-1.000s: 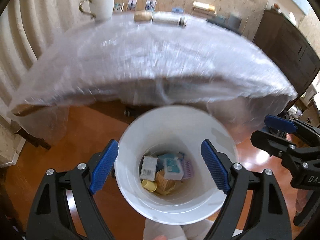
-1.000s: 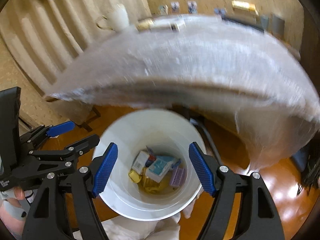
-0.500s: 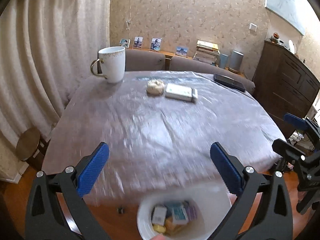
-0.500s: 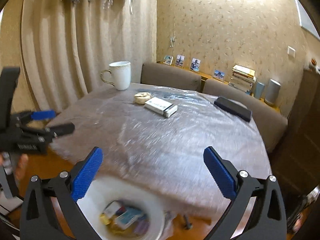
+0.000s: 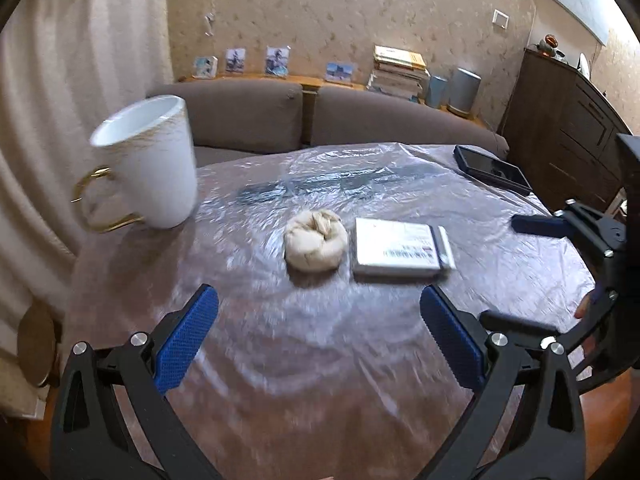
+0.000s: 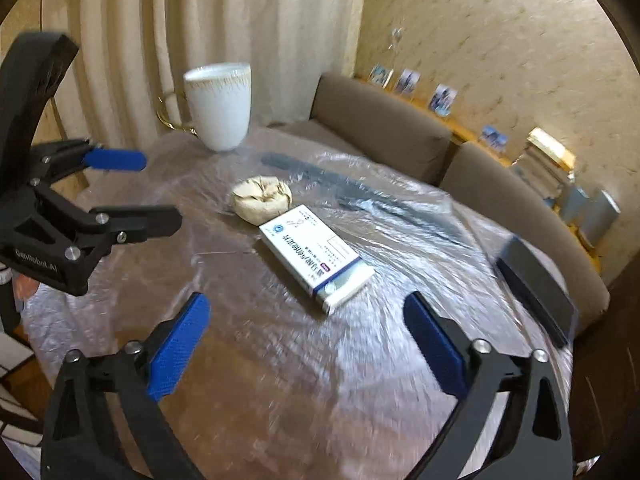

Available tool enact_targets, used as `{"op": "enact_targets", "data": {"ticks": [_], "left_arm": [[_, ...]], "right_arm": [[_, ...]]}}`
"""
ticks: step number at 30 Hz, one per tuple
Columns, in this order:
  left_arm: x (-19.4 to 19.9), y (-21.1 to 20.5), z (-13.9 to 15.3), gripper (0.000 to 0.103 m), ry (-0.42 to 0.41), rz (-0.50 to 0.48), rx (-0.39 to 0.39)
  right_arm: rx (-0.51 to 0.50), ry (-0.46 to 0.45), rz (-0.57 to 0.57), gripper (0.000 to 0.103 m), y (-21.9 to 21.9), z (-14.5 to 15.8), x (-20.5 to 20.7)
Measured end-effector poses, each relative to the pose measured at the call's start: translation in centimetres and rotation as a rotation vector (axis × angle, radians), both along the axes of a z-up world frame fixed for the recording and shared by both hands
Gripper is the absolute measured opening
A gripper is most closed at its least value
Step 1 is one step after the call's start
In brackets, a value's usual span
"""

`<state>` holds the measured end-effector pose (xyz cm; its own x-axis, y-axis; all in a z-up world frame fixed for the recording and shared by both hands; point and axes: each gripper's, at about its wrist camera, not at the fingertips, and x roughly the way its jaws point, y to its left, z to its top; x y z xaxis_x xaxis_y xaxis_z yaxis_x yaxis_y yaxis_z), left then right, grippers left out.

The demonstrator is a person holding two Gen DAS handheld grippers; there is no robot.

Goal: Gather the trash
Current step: 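Grasp the crumpled white cloth with the left tool while the right tool grasps the white medicine box, then carry the white cloth with the left tool while the right tool carries the medicine box over the bin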

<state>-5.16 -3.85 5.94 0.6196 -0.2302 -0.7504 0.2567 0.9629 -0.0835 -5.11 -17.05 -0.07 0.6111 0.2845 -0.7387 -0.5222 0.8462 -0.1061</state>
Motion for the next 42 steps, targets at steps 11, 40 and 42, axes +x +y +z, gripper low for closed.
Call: {"op": "enact_targets", "data": {"ticks": [11,40,42], "left_arm": [[7.4,-1.5,-4.3,0.074,0.11,-0.04,-0.009],[6.6,-3.2,-4.8,0.051,0.04,-0.053,0.086],[6.1,-3.0,-4.2,0.051,0.026,-0.048,0.073]], "right_arm": [[-0.055,0.106,0.084,0.08,1.9,-3.9,6.7],[0.038,0.135,0.001,0.051,-0.6,-3.3,4.8],[0.055,0.132,-0.018,0.051,-0.8,-3.1,4.4]]}}
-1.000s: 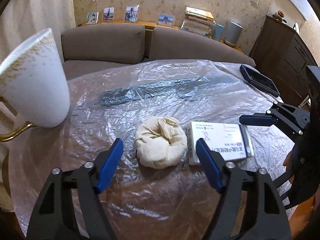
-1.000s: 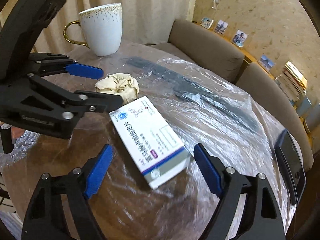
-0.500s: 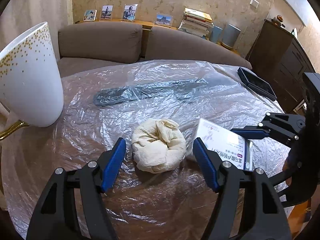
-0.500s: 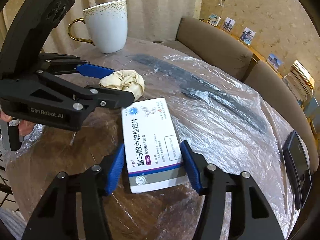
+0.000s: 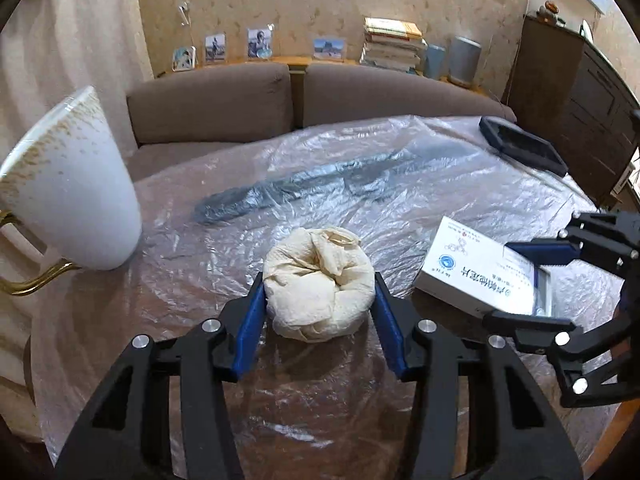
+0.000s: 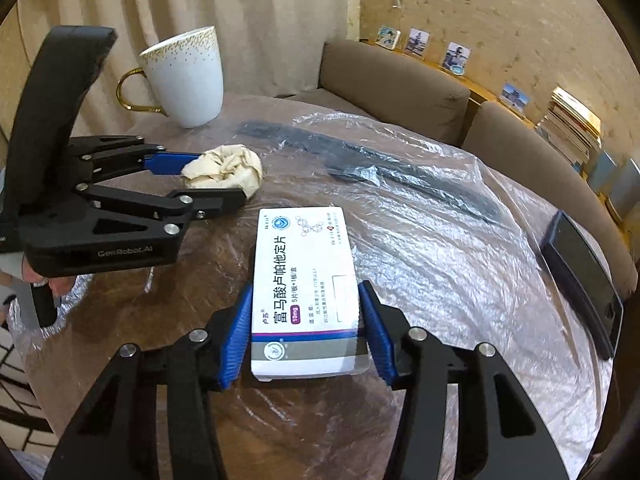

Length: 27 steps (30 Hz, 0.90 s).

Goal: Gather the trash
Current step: 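Carry the white cloth with the left tool while the right tool carries the medicine box over the bin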

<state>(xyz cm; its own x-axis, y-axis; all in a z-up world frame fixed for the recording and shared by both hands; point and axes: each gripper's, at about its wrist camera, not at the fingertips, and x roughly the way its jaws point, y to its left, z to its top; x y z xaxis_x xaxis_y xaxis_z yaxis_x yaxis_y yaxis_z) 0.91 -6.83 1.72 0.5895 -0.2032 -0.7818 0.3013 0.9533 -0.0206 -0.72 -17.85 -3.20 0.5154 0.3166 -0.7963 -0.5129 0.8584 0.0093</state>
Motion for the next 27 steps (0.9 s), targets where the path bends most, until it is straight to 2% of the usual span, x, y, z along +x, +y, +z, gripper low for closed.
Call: {"op": "enact_targets", "data": {"ticks": [4,10,16,27], "left_arm": [[-1.7,0.4,1.3,0.051,-0.027,0.002,-0.027],[-4.7,0.6,2.1,0.051,-0.02,0.009,-0.09],[-8.2,0.2,1.9,0.051,-0.006,0.01,-0.086],[-13.5,1.5,2.3,0.051,0.0,0.03,-0.133]], "right_arm": [[0.048,0.004,-0.036,0.051,-0.5,0.4,-1.0],[0.113,0.001,-0.094,0.051,-1.2,1.4,-3.6],[0.136,0.007,-0.137,0.051,-1.3,1.8,-6.9],[0.186,-0.001,-0.204,0.051,-2.0,2.3,-13.1]]}}
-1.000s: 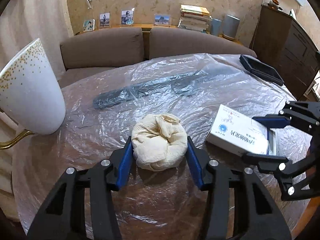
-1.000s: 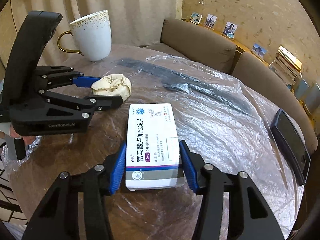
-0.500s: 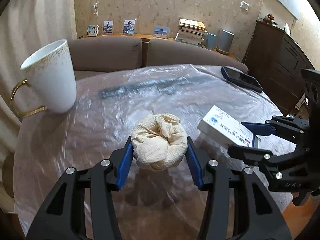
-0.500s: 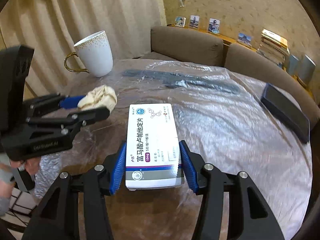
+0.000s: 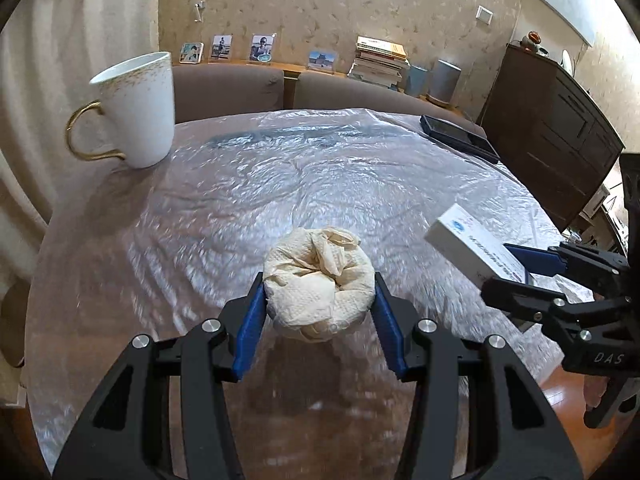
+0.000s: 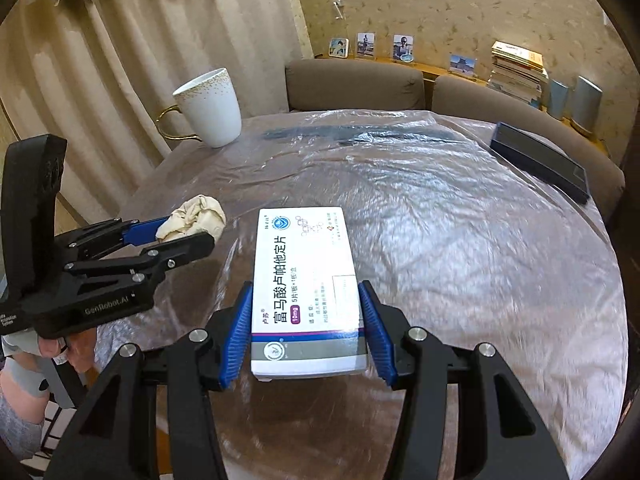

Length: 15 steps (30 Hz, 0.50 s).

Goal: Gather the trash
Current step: 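Carry the white cloth with the left tool while the right tool carries the medicine box over the bin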

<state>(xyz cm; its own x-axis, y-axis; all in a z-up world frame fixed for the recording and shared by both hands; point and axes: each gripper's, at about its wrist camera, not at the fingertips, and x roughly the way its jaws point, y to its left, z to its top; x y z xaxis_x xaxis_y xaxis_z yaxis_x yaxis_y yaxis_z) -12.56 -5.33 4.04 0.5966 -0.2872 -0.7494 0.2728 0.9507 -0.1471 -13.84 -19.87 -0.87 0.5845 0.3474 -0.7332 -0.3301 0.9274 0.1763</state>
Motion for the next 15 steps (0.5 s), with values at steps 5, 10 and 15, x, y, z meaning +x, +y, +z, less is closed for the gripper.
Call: {"op": "enact_targets", "data": {"ticks": [5,10,15], "left_arm": [[-2.6,0.7,0.7,0.051,-0.008,0.019,-0.02],[-5.8,0.4,1.3,0.051,-0.01,0.032,-0.027],[-9.0,-0.4,1.6,0.051,-0.011,0.043,-0.027]], "right_arm": [[0.022,-0.005,-0.006,0.051,-0.7,0.4,-2.7],[0.052,-0.008,-0.003,0.051,-1.7,0.7,-5.7],[0.072,0.003,0.018,0.051,-2.6,0.5,-8.9]]}}
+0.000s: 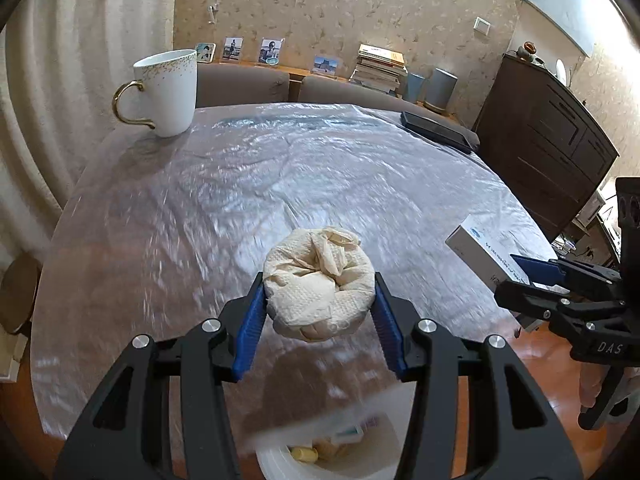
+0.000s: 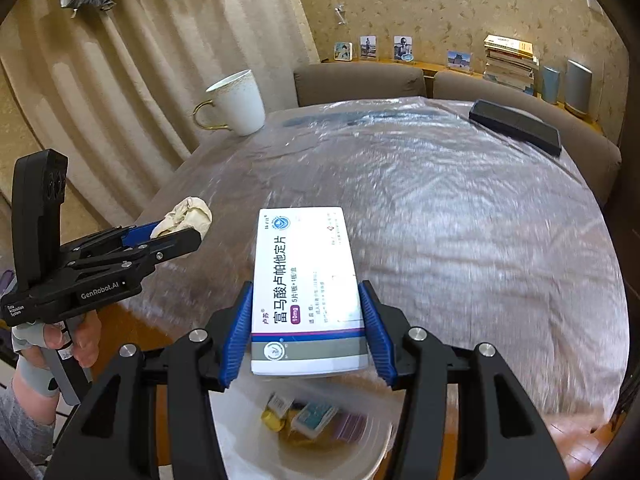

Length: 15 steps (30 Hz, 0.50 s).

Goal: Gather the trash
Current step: 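Carry the white cloth with the left tool while the right tool carries the medicine box over the bin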

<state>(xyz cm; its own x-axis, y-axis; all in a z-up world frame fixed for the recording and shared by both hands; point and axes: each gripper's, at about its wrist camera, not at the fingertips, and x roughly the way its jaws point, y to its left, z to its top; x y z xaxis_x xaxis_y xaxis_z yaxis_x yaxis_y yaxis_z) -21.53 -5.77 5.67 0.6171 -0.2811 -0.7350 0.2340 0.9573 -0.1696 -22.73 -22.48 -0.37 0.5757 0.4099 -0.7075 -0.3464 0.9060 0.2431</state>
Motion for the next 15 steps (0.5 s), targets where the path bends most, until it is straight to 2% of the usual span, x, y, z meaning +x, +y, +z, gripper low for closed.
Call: {"op": "enact_targets", "data": {"ticks": [15], "left_arm": [[-8.1,-1.7,-1.5,0.051,0.052,-0.013,0.009]], "right_arm": [[-0.014,0.04,0.052,0.051,-0.5,-2.0,-8.8]]}}
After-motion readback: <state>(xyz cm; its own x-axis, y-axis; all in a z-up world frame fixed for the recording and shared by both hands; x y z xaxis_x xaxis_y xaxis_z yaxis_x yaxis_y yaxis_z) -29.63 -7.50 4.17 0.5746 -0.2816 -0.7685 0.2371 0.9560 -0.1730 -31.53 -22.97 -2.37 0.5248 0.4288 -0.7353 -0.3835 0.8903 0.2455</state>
